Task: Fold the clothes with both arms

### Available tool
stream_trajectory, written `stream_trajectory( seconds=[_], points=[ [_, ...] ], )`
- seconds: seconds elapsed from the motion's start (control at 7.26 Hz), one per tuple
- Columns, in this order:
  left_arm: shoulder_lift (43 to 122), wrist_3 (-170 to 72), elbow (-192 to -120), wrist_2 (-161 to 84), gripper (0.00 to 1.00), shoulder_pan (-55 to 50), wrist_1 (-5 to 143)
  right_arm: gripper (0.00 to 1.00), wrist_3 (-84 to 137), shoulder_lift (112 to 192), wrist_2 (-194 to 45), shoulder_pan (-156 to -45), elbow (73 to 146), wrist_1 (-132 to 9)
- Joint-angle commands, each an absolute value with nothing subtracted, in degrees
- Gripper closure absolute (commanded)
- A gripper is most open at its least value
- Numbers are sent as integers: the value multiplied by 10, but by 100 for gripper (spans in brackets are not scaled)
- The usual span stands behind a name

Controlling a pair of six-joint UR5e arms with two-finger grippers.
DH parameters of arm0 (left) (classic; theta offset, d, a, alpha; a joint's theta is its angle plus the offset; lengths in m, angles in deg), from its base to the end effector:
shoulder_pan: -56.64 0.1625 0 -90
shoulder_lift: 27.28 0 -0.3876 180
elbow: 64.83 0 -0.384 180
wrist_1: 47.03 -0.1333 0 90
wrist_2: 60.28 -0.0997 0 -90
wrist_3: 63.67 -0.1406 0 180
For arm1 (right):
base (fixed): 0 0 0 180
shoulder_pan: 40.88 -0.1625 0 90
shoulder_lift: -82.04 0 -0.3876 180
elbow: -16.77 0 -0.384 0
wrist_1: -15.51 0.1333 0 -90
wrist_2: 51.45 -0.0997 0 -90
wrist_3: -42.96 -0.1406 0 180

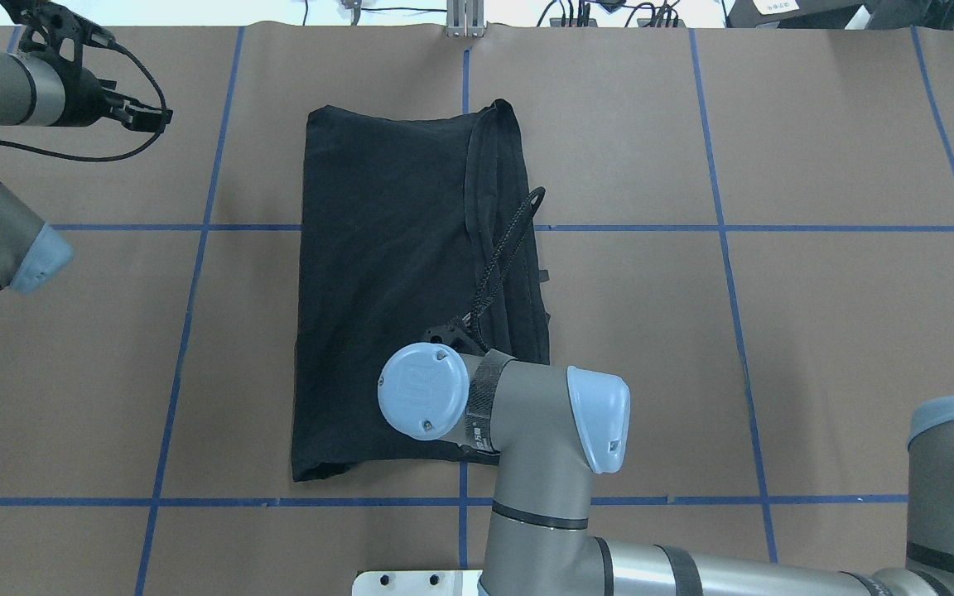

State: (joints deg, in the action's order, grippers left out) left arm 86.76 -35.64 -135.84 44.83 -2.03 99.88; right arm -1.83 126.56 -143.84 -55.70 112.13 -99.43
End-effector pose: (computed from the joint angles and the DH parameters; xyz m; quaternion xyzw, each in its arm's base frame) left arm 0.2851 -0.6542 0.4585 0.3875 0.3506 0.0921 0.8476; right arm -0.6150 -0.2945 0.2193 0.0945 -0.2042 -0.2599 0.9391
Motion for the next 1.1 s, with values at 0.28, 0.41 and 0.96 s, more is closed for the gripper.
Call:
stream_trajectory(
  seconds=[0.28, 0.41, 0.96],
  points=[
    [869, -356, -1358, 448, 0, -21, 998, 100, -23, 1265, -1437, -556, 1129, -998],
    [869, -356, -1359, 448, 0, -20, 998, 100, -24, 1270, -1437, -557, 1147, -1004],
    [870, -356, -1359, 448, 0, -20, 997, 100, -71, 1387, -1433, -547, 1255, -1017]
  ],
)
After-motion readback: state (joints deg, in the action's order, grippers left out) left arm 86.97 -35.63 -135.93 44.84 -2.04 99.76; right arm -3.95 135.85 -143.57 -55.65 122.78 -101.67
